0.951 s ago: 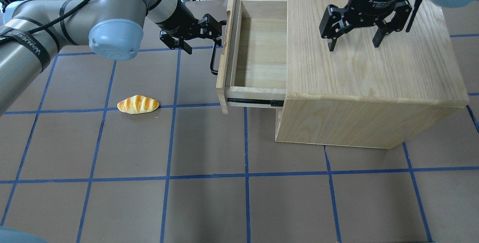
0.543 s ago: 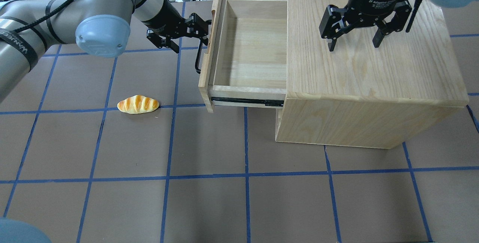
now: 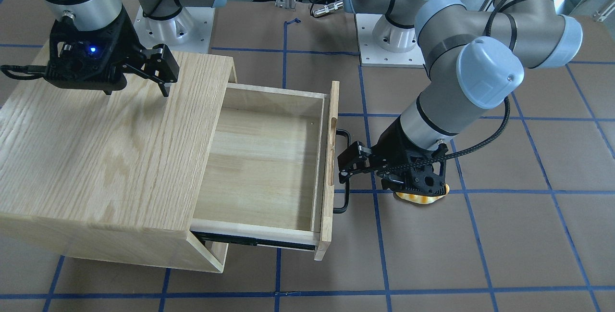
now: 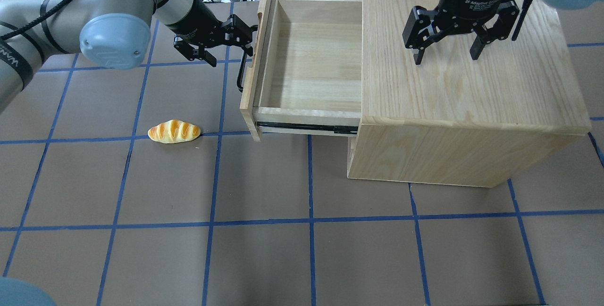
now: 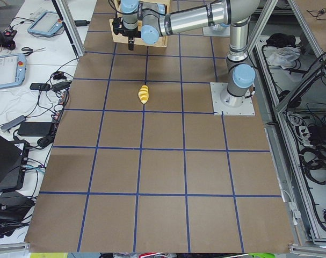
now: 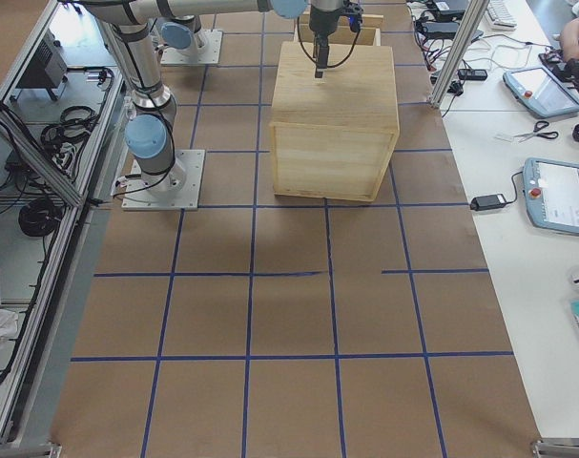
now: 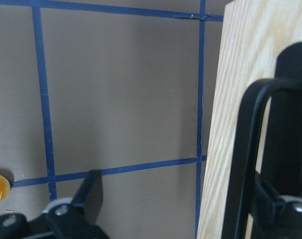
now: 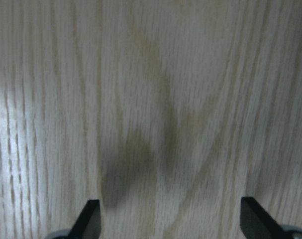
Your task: Open upper drawer
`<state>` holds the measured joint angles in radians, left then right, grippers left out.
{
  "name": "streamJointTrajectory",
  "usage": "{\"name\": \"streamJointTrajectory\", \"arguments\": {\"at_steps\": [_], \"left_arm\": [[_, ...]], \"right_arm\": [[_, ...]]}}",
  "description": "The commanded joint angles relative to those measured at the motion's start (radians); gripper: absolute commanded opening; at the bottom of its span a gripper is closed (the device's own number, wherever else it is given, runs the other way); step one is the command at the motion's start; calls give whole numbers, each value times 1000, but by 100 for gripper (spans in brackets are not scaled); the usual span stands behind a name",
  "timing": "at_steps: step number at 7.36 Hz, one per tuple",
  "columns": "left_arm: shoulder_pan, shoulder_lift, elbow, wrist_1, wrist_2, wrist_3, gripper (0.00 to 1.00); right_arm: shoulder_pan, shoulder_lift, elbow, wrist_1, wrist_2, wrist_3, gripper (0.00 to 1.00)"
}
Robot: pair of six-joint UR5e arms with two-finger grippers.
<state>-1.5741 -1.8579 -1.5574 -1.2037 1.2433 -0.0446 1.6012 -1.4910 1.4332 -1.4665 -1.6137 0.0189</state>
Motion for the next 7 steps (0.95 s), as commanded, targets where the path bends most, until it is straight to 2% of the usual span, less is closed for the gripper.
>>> {"name": "streamJointTrajectory", "arguments": {"at_steps": [1, 2, 3, 4, 5, 6, 7], "left_arm": [[0, 49, 14, -96, -1, 0, 100], [2, 95, 16, -153, 5, 0, 100], [5, 147, 16, -215, 59, 2, 100], [5, 181, -1, -232, 244, 31, 100], [9, 215, 13, -297, 304, 63, 100], [17, 256, 17, -325, 342, 96, 100], [14, 302, 26, -356, 340, 101, 100]], "right_arm": [[-1, 0, 0, 0, 0, 0, 100], [-1, 0, 0, 0, 0, 1, 100], [0, 0, 0, 0, 0, 0, 100], [-1, 0, 0, 0, 0, 1, 100], [0, 0, 0, 0, 0, 0, 100], [-1, 0, 0, 0, 0, 1, 100], [0, 0, 1, 0, 0, 1, 100]]}}
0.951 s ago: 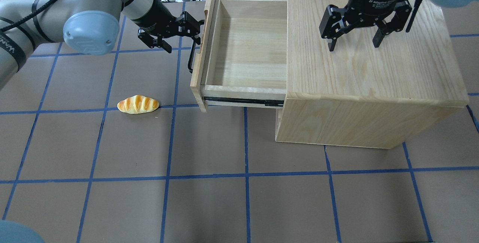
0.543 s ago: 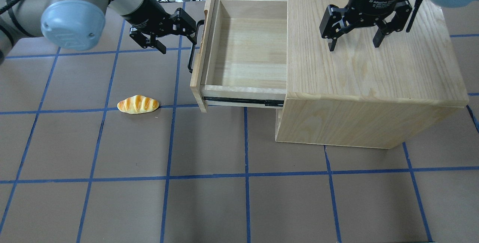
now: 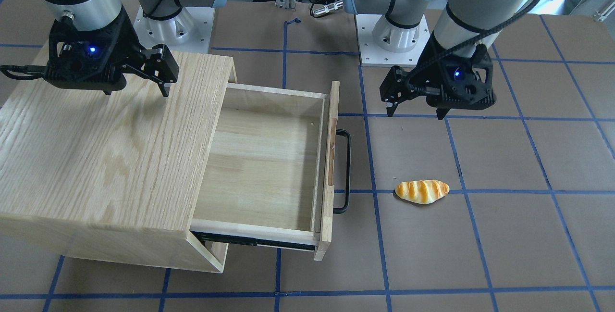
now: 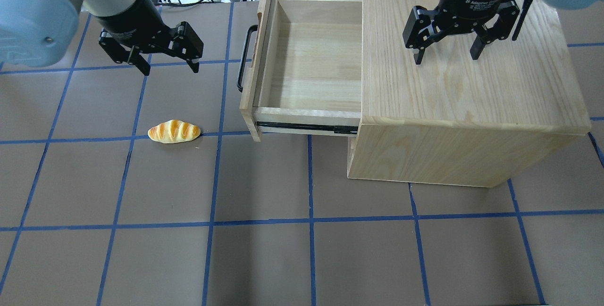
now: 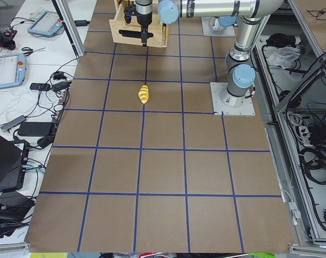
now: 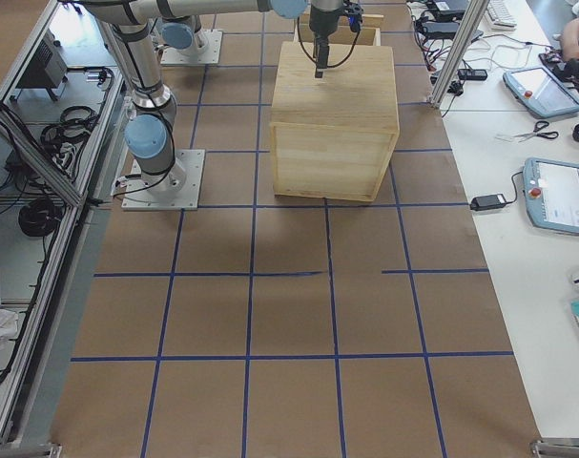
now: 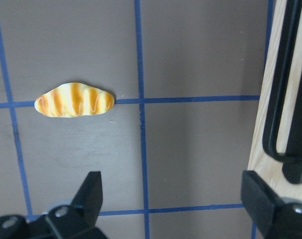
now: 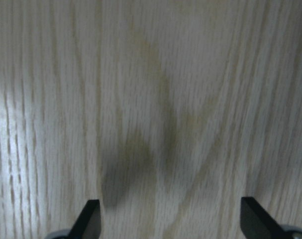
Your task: Open upper drawer
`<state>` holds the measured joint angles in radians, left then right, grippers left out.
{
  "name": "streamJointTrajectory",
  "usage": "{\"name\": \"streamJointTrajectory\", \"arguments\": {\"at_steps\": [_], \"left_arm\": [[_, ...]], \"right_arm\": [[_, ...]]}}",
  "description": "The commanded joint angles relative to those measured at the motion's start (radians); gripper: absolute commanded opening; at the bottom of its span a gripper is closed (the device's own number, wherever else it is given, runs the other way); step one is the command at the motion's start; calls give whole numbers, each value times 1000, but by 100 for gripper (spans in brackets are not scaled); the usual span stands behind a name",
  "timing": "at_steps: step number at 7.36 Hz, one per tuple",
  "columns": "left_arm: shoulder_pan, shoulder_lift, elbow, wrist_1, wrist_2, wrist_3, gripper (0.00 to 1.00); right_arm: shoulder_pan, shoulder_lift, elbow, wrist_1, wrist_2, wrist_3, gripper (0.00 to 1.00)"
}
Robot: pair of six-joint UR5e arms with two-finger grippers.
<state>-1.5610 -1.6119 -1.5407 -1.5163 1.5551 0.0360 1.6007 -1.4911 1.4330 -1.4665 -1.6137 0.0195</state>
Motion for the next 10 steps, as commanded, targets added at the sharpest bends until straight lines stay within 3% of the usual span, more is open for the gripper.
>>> {"name": "streamJointTrajectory", "arguments": {"at_steps": [1, 10], "left_arm": [[-1, 79, 13, -62, 25, 19, 100], [10, 72, -4, -53, 20, 24, 100]], "right_arm": [[-1, 0, 1, 0, 0, -1, 100], [1, 0, 0, 0, 0, 0, 100]]}}
